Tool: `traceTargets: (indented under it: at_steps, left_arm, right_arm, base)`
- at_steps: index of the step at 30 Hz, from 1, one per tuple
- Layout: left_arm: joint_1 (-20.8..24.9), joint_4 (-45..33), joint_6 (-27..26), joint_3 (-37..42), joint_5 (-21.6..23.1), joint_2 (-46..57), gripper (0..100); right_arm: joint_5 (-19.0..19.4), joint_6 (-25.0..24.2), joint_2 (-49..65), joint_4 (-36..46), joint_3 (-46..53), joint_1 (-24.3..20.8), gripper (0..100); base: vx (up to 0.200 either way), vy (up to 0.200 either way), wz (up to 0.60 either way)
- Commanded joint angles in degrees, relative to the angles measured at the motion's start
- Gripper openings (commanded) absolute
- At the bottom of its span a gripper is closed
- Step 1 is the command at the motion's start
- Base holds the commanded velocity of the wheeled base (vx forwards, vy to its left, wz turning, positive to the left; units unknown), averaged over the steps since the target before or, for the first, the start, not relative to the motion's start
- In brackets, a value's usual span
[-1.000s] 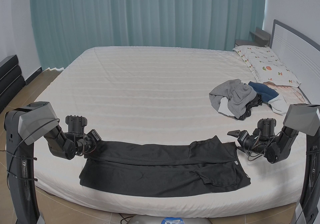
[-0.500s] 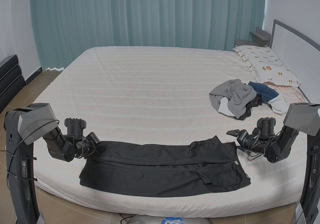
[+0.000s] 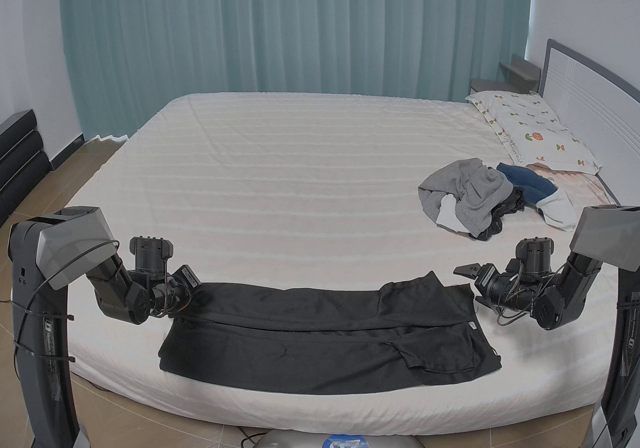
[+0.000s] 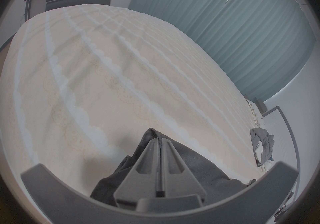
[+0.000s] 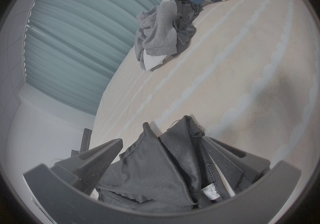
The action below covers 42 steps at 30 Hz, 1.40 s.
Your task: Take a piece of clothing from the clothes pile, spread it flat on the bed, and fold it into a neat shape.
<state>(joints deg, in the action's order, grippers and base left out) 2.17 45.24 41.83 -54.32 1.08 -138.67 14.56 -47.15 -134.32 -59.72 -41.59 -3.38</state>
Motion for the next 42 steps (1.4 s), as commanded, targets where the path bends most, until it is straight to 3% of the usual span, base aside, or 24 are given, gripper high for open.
traceTargets:
  at_steps: [1, 11, 12, 38, 39, 42]
  left_arm:
    - [-0.2, 0.0, 0.0, 0.0, 0.0, -0.1, 0]
    - [-0.2, 0.0, 0.0, 0.0, 0.0, -0.1, 0]
    - [-0.2, 0.0, 0.0, 0.0, 0.0, -0.1, 0]
    - [-0.6, 0.5, 0.6, 1.1, -1.3, 0.1, 0]
    - [-0.6, 0.9, 0.6, 1.2, -1.3, 0.1, 100]
    - [-0.6, 1.7, 0.6, 1.3, -1.3, 0.0, 100]
  right_arm:
    - [0.0, 0.0, -1.0, 0.0, -0.2, -0.2, 100]
    - [-0.1, 0.3, -3.8, 0.5, -3.4, -0.8, 100]
    - [-0.1, 0.3, -3.9, 0.5, -3.8, -0.7, 0]
    - [-0.1, 1.9, -6.2, 0.7, -7.4, 3.0, 0]
    - [-0.1, 2.0, -6.3, 0.7, -7.4, 3.0, 100]
    - [-0.1, 1.9, -6.2, 0.5, -7.4, 3.0, 100]
  base:
    - [0.0, 0.0, 0.0]
    - [0.0, 0.0, 0.0]
    - [0.0, 0.0, 0.0]
    - [0.0, 0.0, 0.0]
    - [0.0, 0.0, 0.0]
    - [0.0, 0.0, 0.0]
